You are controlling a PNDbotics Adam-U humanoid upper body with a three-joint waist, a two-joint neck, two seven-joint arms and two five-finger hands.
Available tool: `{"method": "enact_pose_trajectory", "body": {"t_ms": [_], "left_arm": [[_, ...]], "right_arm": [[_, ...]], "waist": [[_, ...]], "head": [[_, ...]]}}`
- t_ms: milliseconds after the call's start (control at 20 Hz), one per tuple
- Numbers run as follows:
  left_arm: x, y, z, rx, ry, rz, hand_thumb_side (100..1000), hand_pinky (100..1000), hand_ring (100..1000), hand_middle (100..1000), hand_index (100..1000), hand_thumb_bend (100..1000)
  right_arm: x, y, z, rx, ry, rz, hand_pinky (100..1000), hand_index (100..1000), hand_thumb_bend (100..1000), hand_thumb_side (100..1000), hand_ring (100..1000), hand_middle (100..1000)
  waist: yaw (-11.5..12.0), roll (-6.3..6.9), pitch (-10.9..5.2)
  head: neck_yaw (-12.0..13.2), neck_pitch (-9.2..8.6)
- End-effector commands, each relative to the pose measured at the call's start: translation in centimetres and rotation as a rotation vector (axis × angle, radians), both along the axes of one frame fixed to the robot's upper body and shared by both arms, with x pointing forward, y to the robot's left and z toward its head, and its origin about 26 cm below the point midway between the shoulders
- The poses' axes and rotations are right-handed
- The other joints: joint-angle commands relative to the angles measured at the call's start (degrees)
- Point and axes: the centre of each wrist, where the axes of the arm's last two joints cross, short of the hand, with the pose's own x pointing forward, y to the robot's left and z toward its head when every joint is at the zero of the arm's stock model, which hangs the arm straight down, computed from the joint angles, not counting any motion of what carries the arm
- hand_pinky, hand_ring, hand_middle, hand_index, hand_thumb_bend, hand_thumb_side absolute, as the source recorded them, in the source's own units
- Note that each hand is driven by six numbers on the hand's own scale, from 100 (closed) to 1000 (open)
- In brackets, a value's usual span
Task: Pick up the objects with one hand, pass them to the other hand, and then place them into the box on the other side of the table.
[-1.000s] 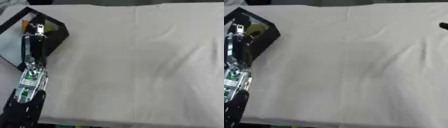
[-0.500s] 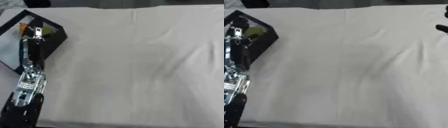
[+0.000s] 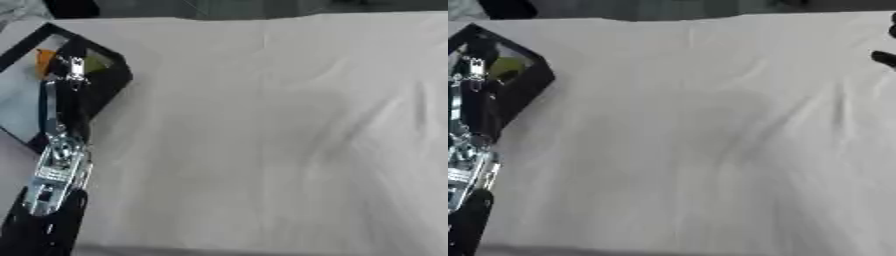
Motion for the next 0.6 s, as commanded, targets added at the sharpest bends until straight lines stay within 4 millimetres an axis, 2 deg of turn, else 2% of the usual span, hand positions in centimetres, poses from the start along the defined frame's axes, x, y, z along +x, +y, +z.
{"method": "enact_pose_trajectory", "body": {"t_ms": [50,600], "left_arm": [[0.01,0.60,1.17,0.018,-0.034,0.010,688,723,923,825,817,540],[0.02,0.57,1.13,0.012,-0.032,0.004,689,722,923,824,816,539]], "right_arm": [[-0.27,-0.07,1.00,-0.013,-0.032,-0.001,791,848,229,457,938,840],[-0.34,-0.06,1.03,-0.018,-0.029,0.001,792,851,243,452,939,847]], "waist": [[0.1,0.58,-0.23],[0.2,0.61,-0.12]], "head": [[-0.1,-0.96],[0.0,-1.34]]}}
